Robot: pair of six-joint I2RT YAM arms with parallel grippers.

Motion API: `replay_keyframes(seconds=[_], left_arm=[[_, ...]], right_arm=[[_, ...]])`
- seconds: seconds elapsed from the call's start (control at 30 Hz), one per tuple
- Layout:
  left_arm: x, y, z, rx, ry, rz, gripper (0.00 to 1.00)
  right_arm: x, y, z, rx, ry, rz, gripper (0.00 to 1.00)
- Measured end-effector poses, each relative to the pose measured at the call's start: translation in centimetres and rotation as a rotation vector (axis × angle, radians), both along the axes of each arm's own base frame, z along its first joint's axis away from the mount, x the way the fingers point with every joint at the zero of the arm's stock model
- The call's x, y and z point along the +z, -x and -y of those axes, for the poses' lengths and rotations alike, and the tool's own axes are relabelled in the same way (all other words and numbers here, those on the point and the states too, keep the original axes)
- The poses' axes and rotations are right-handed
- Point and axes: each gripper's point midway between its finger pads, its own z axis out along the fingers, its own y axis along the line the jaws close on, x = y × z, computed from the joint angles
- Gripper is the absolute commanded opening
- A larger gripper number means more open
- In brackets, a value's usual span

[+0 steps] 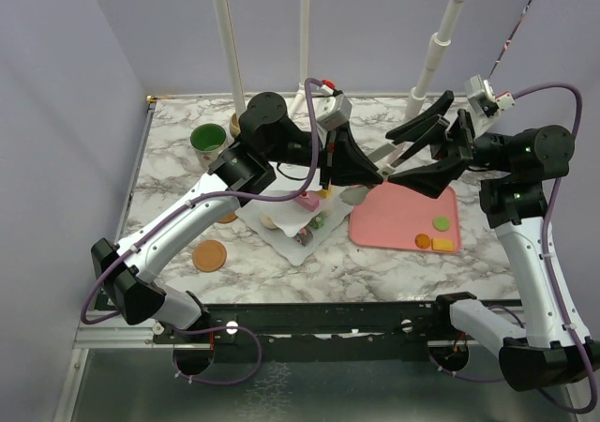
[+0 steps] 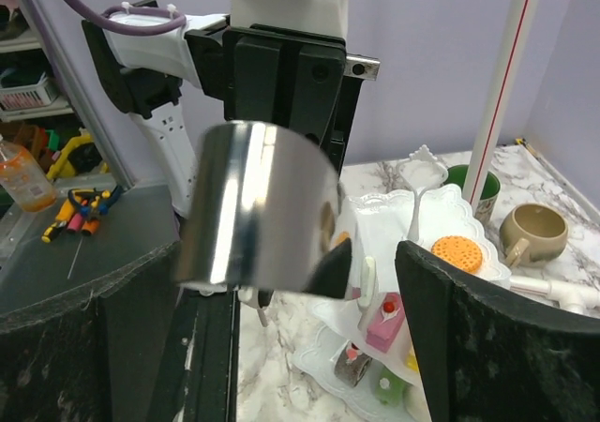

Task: Serve the afternoon tea
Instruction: Pick up the clamp from the tray.

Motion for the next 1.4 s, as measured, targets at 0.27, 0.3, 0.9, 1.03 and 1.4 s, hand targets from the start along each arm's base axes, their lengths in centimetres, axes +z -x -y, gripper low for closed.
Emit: replay_keyframes(seconds=[0.27,0.3,0.9,1.03,1.4], left_arm=[[1.2,0.1,0.1,-0.001,0.024,0.032,0.0],[1.3,0.1,0.0,-0.001,0.026,0.036,0.0],[1.7,-0.8,0.4,0.052,0.049,0.076,0.0],[1.7,-1.0,0.4,0.063,0.05,0.078,0.0],[2.0,-1.4,0.4,0.1,0.036,0.113,0.43]], right_arm=[[-1.0,-0.8,-0.8,0.026,0.009,-0.046,0.75],[-1.1,-0.9,-0.8,0.023,0.009,-0.052,0.71],[-0.2,-1.5,-1.2,0.021,-0.013,-0.108,0.44],[-0.1,-1.2,-1.4,0.03,-0.013,-0.105,0.36],[0.3,-1.8,-1.4,-0.018,-0.027,-0.079,0.16]])
